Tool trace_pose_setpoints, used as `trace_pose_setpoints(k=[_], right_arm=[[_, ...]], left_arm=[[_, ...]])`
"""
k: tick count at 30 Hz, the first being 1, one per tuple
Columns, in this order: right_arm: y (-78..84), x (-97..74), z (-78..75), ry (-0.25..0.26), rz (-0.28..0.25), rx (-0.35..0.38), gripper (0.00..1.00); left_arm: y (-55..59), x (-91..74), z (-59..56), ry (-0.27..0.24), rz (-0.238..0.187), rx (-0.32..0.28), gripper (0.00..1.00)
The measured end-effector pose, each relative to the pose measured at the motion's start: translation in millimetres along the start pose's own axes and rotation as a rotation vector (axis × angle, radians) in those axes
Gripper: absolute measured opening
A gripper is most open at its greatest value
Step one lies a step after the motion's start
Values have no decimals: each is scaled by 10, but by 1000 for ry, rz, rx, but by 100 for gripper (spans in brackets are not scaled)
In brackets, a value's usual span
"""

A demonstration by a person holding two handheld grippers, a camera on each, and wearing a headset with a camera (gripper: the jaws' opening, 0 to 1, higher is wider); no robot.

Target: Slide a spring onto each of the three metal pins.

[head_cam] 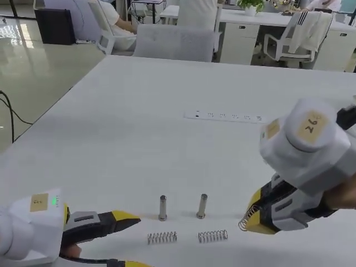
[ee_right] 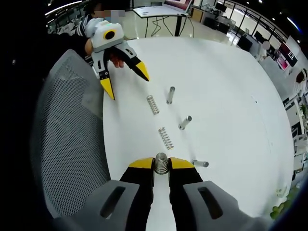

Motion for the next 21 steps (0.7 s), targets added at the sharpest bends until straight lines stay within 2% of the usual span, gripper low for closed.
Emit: trace_pose_setpoints(k=[9,21], right_arm=[[93,-101,-191,38,51,7,8],[100,-88,-424,55,85,4,8]], left_arm=[[23,23,-42,6,-1,-5,51],[28,22,-62,3,-2,-10,53]])
Point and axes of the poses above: the centre of the closed fingertips' face, and the gripper's own axes: x roughly forward along the fingers, z roughly to its left, y roughly out of its underside, the point moved 9 cm from there along -x, roughly backward along the fingers
